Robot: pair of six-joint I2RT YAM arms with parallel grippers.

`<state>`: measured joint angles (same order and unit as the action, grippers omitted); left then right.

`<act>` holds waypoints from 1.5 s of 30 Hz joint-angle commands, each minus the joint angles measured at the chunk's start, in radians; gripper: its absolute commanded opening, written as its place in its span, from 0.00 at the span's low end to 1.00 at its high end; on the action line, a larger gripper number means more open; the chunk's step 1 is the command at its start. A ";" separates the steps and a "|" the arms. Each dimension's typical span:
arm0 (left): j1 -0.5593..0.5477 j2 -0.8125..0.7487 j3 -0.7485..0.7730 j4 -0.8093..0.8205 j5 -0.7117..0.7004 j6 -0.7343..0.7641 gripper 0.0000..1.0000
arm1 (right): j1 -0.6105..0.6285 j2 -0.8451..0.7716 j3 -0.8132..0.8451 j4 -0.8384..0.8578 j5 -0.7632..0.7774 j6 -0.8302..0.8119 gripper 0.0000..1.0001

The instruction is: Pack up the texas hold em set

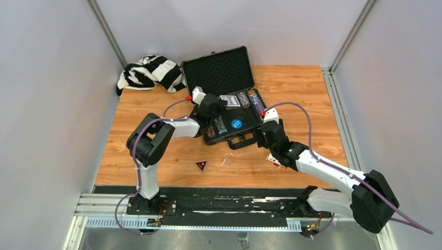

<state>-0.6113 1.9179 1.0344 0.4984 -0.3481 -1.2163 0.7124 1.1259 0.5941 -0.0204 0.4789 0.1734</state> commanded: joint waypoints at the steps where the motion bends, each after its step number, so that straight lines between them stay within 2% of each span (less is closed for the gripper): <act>1: -0.016 0.038 0.018 -0.040 0.015 0.010 0.32 | -0.013 0.002 -0.006 0.006 0.016 0.015 0.65; 4: -0.013 0.016 0.010 -0.065 -0.019 0.032 0.56 | -0.014 0.003 -0.007 0.006 0.015 0.017 0.65; 9: 0.020 -0.029 0.028 -0.147 -0.004 0.110 0.67 | -0.013 -0.001 -0.008 0.005 0.011 0.018 0.65; 12: 0.021 -0.051 0.083 -0.240 -0.003 0.204 0.69 | -0.014 0.000 -0.008 0.006 0.008 0.019 0.65; 18: 0.021 -0.105 0.111 -0.345 -0.029 0.279 0.69 | -0.014 0.002 -0.007 0.006 0.003 0.024 0.64; 26: 0.013 -0.185 0.082 -0.362 -0.047 0.331 0.69 | -0.014 0.017 0.002 0.004 0.003 0.031 0.64; 30: 0.004 -0.201 0.101 -0.349 -0.014 0.421 0.69 | -0.017 -0.002 0.010 -0.004 -0.001 0.049 0.63; 31: 0.004 -0.189 0.120 -0.345 0.002 0.441 0.69 | -0.024 -0.006 0.017 -0.004 -0.018 0.054 0.58; 33: 0.004 -0.153 0.157 -0.319 0.040 0.476 0.68 | -0.027 -0.004 0.039 -0.007 -0.067 0.058 0.34; 35: 0.004 -0.102 0.214 -0.305 0.090 0.491 0.68 | -0.027 0.007 0.064 -0.016 -0.081 0.059 0.26; 39: 0.004 0.005 0.323 -0.387 0.136 0.454 0.67 | -0.027 0.005 0.070 -0.036 -0.072 0.071 0.24; 45: 0.007 0.109 0.357 -0.502 0.065 0.380 0.66 | -0.030 -0.042 0.012 -0.049 -0.041 0.091 0.24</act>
<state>-0.6044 1.9648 1.3750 0.1112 -0.2432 -0.7914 0.6975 1.1240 0.6384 -0.0372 0.4133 0.2367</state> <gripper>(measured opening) 0.666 0.239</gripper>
